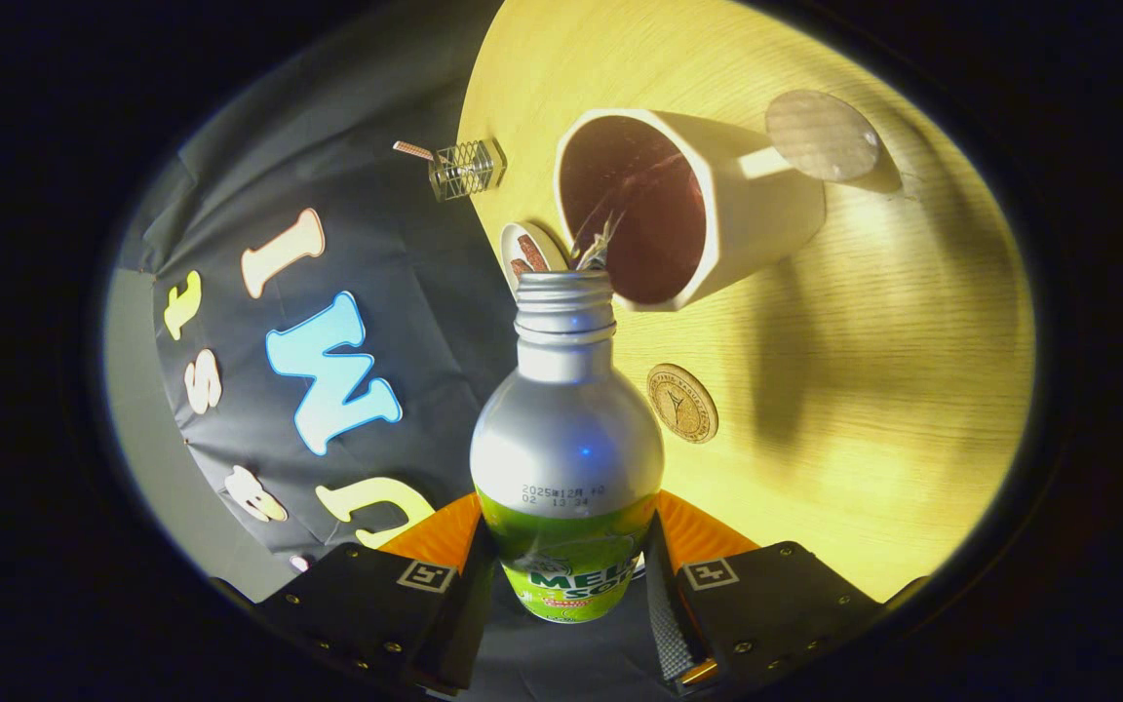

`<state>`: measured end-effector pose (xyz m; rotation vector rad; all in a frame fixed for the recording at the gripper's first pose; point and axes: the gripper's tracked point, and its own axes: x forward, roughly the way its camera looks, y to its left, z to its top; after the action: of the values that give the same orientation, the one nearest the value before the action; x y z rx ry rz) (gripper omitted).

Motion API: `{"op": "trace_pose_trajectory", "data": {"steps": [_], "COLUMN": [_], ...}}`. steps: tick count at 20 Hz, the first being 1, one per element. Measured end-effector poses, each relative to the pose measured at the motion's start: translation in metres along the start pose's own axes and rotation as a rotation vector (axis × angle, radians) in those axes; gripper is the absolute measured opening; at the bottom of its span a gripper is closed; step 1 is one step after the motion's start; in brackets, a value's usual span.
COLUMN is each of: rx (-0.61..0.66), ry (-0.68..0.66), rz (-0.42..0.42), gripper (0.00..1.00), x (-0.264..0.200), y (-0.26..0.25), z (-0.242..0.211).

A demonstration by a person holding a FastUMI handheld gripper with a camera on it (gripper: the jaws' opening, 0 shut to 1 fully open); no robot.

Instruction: Take the bottle from table, then pour the juice into the cup, finally place the bottle on the coaster

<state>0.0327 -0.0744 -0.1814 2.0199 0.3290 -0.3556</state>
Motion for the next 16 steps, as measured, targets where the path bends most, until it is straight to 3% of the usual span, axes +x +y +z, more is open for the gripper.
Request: {"op": "trace_pose_trajectory", "data": {"steps": [16], "rx": [0.101], "ry": [0.024], "rz": [-0.036], "gripper": [0.69], "x": [-0.0003], "y": [0.0025], "z": [-0.0072]}}
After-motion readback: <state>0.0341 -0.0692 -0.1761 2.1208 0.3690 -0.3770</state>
